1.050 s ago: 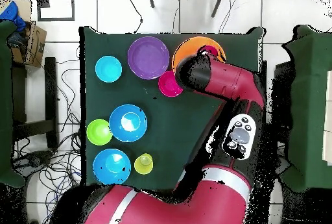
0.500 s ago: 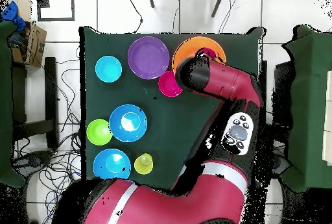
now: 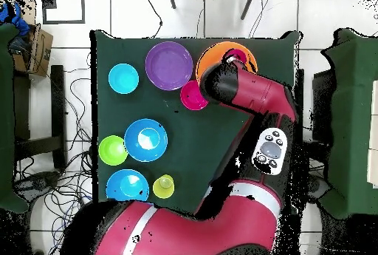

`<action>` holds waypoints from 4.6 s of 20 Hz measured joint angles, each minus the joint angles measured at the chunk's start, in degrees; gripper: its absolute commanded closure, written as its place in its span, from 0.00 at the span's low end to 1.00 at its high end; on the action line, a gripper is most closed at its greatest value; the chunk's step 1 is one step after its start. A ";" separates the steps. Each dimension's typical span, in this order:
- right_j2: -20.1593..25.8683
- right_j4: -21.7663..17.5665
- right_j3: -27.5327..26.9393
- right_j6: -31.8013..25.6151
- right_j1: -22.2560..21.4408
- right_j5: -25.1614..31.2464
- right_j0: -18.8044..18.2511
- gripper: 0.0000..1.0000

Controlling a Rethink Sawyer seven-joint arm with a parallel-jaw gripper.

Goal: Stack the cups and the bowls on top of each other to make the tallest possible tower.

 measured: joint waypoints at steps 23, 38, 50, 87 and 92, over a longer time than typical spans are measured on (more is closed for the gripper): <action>0.00 4.57 2.32 0.00 0.15 -3.04 0.05 1.00; 0.01 7.15 5.04 0.00 0.14 -3.05 1.54 1.00; 0.89 7.74 7.18 0.00 -0.15 -4.32 1.71 1.00; 6.26 7.65 8.96 0.00 -2.95 -10.94 -2.47 0.00; 7.20 7.65 8.97 0.00 -4.33 -10.93 -2.91 0.00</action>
